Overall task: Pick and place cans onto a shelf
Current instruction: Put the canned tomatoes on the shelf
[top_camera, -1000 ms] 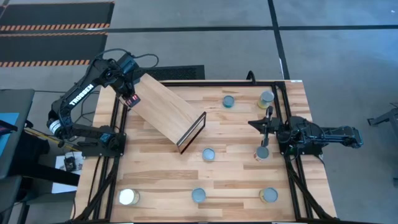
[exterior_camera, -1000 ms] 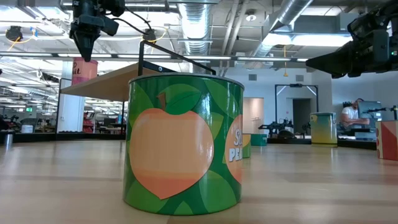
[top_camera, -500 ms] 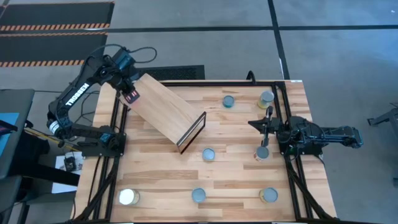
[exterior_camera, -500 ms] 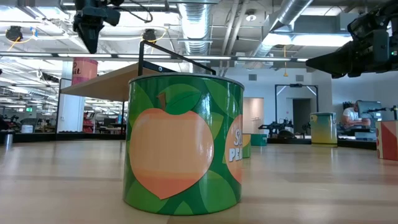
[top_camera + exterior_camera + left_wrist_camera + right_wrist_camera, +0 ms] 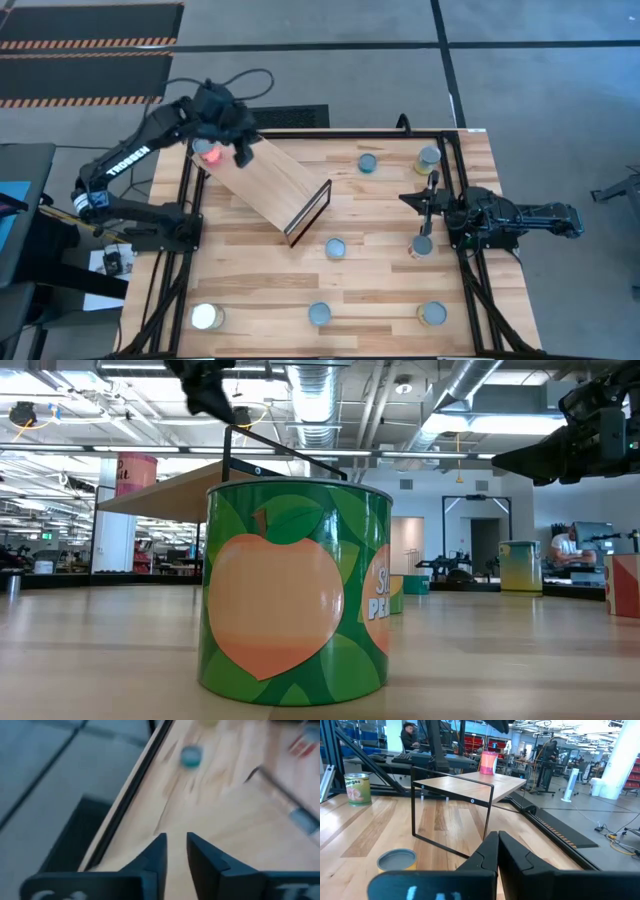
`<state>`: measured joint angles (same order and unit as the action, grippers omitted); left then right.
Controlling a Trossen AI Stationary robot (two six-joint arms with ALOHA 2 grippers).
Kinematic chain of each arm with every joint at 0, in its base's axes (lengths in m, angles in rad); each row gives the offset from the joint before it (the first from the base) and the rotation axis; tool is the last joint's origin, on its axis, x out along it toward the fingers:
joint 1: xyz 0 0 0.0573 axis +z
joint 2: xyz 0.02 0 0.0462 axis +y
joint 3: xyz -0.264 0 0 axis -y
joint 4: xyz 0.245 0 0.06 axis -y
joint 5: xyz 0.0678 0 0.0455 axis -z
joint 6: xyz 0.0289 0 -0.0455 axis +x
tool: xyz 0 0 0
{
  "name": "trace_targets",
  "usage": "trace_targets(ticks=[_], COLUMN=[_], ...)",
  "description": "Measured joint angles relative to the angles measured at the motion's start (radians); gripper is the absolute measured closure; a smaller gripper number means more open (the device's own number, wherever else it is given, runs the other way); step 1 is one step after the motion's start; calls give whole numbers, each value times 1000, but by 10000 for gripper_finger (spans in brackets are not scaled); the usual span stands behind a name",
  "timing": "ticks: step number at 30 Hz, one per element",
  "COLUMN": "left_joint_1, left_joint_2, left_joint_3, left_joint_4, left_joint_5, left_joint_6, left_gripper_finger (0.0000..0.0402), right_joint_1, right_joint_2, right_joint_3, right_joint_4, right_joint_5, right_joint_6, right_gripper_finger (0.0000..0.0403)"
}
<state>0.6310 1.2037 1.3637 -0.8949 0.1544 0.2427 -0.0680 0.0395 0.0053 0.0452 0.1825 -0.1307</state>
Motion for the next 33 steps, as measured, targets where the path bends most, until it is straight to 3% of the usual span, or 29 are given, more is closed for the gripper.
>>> trace_targets(ticks=[4,9,18,26,31,33], left_joint_1=[-103,-235,-499,-689,-753,-763], left_joint_2=[-48,-170,-377,-515,-539,-539], left_joint_3=[-150,-396,-706,-855,-904,-915], left_joint_4=[259,617,974,1020,1034,1045], left_joint_5=[-2,-42,-155,-217,-313,-330], left_joint_6=[-27,-88,-111,-94,-82,-82], left_gripper_finger=[391,396,401,401,401,401], right_joint_1=[0,0,0,1,7,19], right_joint_2=[0,0,0,0,0,2], right_joint_3=[0,0,0,0,3,24], right_joint_4=[0,0,0,100,244,216], right_joint_5=[0,0,0,0,-31,-80], right_joint_6=[0,0,1,127,197,169], right_gripper_finger=[376,374,375,376,376,380])
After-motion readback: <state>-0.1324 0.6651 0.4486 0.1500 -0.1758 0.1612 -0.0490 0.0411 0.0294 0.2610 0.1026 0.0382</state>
